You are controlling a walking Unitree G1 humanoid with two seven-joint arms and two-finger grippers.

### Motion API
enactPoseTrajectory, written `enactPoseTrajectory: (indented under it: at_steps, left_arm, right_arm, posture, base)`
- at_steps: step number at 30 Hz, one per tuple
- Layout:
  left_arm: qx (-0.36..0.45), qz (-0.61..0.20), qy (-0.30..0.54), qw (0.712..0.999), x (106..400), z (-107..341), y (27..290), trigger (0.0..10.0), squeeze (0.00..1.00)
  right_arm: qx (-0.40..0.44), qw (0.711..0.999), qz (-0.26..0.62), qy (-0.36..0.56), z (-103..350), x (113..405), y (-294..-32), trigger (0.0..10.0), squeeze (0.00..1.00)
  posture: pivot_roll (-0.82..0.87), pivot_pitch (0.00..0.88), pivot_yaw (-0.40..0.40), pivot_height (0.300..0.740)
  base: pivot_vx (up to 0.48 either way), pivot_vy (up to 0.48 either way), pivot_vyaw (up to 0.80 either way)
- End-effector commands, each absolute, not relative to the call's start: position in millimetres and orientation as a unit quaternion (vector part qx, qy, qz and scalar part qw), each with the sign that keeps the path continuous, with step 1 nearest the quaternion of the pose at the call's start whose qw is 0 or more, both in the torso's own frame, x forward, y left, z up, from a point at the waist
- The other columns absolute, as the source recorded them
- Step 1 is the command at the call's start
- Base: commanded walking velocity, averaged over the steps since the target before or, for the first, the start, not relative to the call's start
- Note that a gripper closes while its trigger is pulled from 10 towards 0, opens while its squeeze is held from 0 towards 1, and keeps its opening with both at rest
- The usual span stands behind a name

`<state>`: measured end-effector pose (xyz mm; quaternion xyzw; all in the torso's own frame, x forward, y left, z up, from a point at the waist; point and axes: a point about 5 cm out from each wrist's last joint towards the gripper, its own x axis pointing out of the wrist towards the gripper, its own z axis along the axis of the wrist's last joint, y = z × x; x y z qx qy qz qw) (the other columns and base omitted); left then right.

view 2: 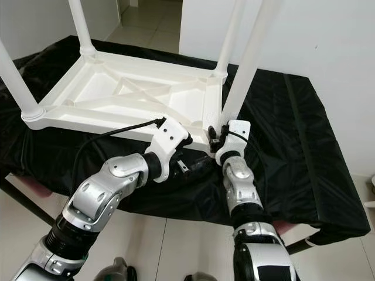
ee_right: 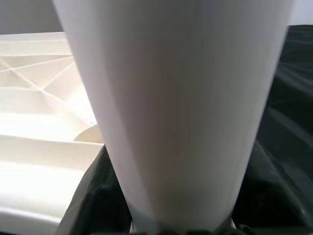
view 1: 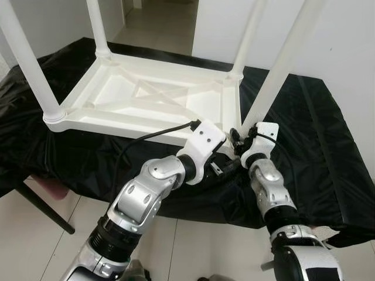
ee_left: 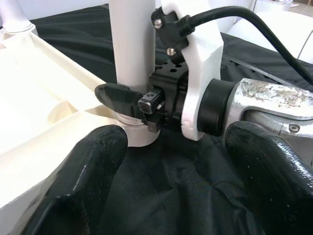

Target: Building children table

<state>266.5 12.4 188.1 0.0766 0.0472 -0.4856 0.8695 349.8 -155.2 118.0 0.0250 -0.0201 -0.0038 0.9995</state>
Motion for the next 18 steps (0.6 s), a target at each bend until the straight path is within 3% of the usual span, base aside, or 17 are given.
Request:
enactPoseTrajectory:
  at_steps: [1,2,7,18]
  left_arm:
    - [0.077,-0.495,0.053,0.864,265.0,185.6,9.6,10.0,0.0]
    - [0.078,-0.495,0.053,0.864,264.4,185.1,9.0,10.0,0.0]
    - [0.076,-0.496,0.054,0.863,263.4,184.7,8.0,10.0,0.0]
    - [0.075,-0.495,0.055,0.864,262.2,183.7,7.4,10.0,0.0]
  right_arm:
    - [0.024,0.998,-0.057,-0.001,110.7,345.7,-157.7,10.0,0.0]
    - [0.024,0.996,-0.089,-0.005,113.3,343.3,-151.6,10.0,0.0]
    - [0.034,0.995,-0.092,-0.004,112.8,338.8,-136.0,10.0,0.0]
    - [0.034,0.996,-0.087,-0.004,113.1,336.9,-138.9,10.0,0.0]
  posture:
    - [0.05,0.001,-0.059,0.74]
    - [0.05,0.0,-0.06,0.74]
    - [0.06,0.0,-0.068,0.74]
    - [0.06,0.0,-0.074,0.74]
  base:
    - [0.0,0.0,0.0]
    - [0.0,0.0,0.0]
    - [0.0,0.0,0.0]
    - [0.0,0.0,0.0]
